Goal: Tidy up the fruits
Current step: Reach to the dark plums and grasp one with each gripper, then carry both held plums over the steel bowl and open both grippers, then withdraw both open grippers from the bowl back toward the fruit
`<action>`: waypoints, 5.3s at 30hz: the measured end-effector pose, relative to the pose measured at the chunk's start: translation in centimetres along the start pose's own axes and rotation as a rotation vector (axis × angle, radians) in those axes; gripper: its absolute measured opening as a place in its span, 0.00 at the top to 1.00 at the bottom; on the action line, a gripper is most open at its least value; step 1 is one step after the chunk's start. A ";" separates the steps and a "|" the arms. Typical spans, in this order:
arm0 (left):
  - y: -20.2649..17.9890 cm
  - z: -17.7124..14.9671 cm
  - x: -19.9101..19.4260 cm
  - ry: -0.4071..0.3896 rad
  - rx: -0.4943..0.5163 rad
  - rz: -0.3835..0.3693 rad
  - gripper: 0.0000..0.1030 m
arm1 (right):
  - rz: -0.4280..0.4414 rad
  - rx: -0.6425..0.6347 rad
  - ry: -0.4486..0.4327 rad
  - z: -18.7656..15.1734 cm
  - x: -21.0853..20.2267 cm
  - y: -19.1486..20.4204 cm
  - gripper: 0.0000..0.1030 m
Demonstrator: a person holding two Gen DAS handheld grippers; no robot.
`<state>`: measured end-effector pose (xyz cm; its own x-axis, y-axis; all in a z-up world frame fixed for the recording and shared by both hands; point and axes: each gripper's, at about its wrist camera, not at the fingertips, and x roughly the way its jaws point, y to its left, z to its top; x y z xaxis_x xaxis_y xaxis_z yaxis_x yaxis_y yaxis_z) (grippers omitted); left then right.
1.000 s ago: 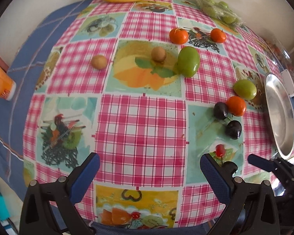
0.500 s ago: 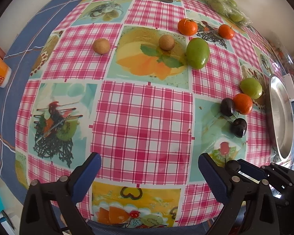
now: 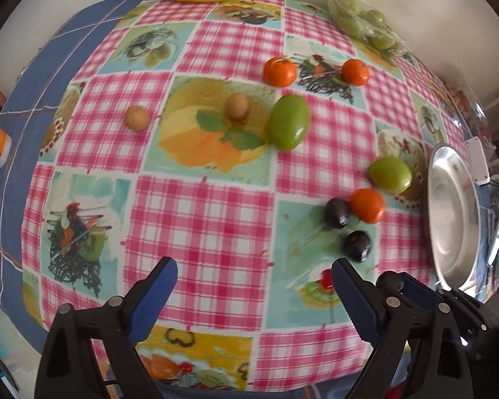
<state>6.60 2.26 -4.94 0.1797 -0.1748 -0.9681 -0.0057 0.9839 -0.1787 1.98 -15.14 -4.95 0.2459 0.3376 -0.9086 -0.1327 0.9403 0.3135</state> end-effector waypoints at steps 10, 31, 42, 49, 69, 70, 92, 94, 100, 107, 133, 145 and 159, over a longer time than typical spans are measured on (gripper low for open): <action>-5.8 0.7 1.8 0.027 0.050 -0.043 0.19 | -0.032 0.150 -0.068 1.1 -2.6 -4.5 0.73; -8.7 0.3 4.5 0.065 0.071 -0.038 0.70 | -0.031 0.195 -0.096 0.7 -3.9 -5.8 0.73; -8.6 0.3 1.0 -0.021 0.074 -0.077 0.71 | -0.019 0.217 -0.118 0.8 -4.5 -6.4 0.73; -10.2 1.6 -0.8 -0.063 0.110 -0.086 0.71 | -0.078 0.281 -0.181 1.3 -6.6 -8.8 0.73; -21.8 1.3 2.3 -0.071 0.386 -0.169 0.71 | -0.243 0.575 -0.197 -0.8 -8.7 -20.1 0.73; -22.0 1.3 2.5 -0.068 0.388 -0.169 0.71 | -0.247 0.583 -0.196 -1.0 -8.7 -20.3 0.73; -23.2 0.2 4.7 0.003 0.426 -0.163 0.68 | -0.219 0.606 -0.108 -1.8 -5.9 -20.6 0.71; -23.2 0.3 4.3 0.001 0.423 -0.175 0.60 | -0.214 0.601 -0.116 -1.4 -5.8 -20.5 0.63; -22.3 0.5 3.1 -0.001 0.397 -0.161 0.43 | -0.225 0.590 -0.139 -1.5 -6.4 -20.0 0.52; -20.0 1.3 2.5 -0.040 0.335 -0.074 0.30 | -0.232 0.583 -0.129 -1.7 -6.1 -19.9 0.44; -15.4 2.4 3.4 -0.064 0.191 0.052 0.00 | -0.250 0.519 -0.123 -1.3 -5.1 -19.1 0.18; -15.7 2.2 2.5 -0.136 0.223 0.039 0.00 | -0.240 0.469 -0.158 -1.0 -5.4 -18.5 0.03; -13.1 2.8 0.9 -0.229 0.178 0.036 0.00 | -0.159 0.411 -0.193 -0.5 -5.1 -17.4 0.03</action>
<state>9.61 -10.72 -2.93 0.3997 -0.1465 -0.9049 0.1533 0.9839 -0.0916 2.55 -33.24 -5.87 0.4115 0.1536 -0.8984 0.3020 0.9070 0.2934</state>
